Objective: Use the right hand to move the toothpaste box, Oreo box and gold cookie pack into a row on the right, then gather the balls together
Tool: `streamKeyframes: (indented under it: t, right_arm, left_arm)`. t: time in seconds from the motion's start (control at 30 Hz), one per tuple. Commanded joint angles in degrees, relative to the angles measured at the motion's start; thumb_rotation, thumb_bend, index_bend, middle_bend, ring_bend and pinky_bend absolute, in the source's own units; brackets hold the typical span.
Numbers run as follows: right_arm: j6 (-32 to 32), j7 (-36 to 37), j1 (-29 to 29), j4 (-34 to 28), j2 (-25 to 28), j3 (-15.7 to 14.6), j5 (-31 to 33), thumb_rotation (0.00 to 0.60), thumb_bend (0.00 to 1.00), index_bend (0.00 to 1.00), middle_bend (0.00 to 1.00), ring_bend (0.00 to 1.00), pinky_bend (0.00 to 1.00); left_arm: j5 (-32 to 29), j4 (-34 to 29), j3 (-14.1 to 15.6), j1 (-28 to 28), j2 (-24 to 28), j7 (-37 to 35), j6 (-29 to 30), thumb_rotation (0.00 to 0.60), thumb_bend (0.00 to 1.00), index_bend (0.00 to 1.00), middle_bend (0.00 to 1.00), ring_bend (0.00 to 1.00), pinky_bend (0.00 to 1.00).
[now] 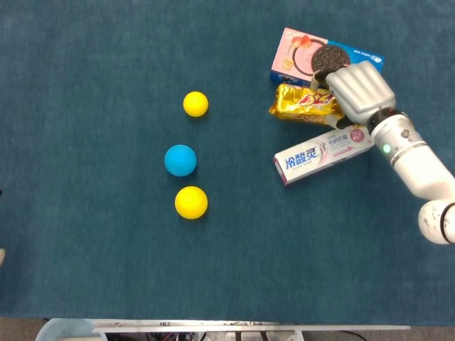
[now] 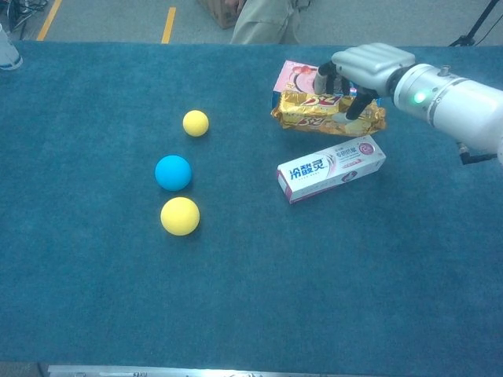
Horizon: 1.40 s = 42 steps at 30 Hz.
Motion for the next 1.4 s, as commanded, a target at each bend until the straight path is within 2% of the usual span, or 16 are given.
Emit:
streamKeyframes:
  t: [0.03,0.17,0.27,0.37,0.67,0.97,1.23,1.4]
  right_arm:
    - [-1.05,-0.28,0.04,0.28,0.37,-0.23,0.84,0.6,0.28,0.37,0.42,0.41,0.74]
    - [-1.32,-0.39,0.01,0.17,0.84,-0.19,0.95,0.6,0.28,0.23,0.37,0.33,0.63]
    - [-1.48,0.09,-0.2,-0.55,1.67,0.0,0.52,0.6,0.28,0.17,0.32,0.28,0.59]
    - [-1.19,1.15,-0.79,-1.8,2.84,0.32,-0.53,0.6,0.28,0.14,0.3,0.25,0.56]
    - [1.75,6.27,-4.54,-8.26,8.53,1.18,-6.79,0.6,0.28,0.14,0.29,0.23,0.53]
    - [7.22,9.72,-10.79,-16.45,16.1,-0.35,-14.18,0.6,0.27,0.14,0.32,0.24,0.53]
    - [15.45,12.21,-17.95,-19.77,19.33,-1.37,-18.69,0.6,0.27,0.28,0.42,0.32,0.53]
    - [20.82,12.54,-22.77,-21.44,20.11,-2.81,-21.91,0.6,0.27,0.32,0.44,0.34,0.53]
  left_arm:
    - [-0.2,-0.12,0.07,0.05,0.01,0.16,-0.11,0.6,0.31,0.09,0.21,0.03,0.07]
    - [-0.37,-0.34,0.0,0.02,0.12,0.43,-0.08,0.6,0.31,0.09,0.21,0.03,0.07]
    - [-0.42,-0.61,-0.21,-0.13,0.29,0.7,0.03,0.6,0.31,0.09,0.21,0.03,0.07]
    - [-0.33,-0.88,-0.45,-0.45,0.52,0.97,0.02,0.6,0.31,0.09,0.21,0.03,0.07]
    - [0.5,-1.7,-1.48,-1.99,1.62,1.95,-0.07,0.6,0.31,0.09,0.2,0.03,0.07]
    - [1.21,-1.4,-2.47,-4.07,1.72,1.4,-1.19,0.6,0.31,0.09,0.17,0.03,0.07]
    - [0.22,1.35,-4.73,-5.61,-1.43,-1.42,-0.76,0.6,0.31,0.1,0.15,0.03,0.07]
    - [0.36,3.11,-5.47,-6.18,-3.22,-2.15,-0.22,0.6,0.31,0.1,0.16,0.03,0.07]
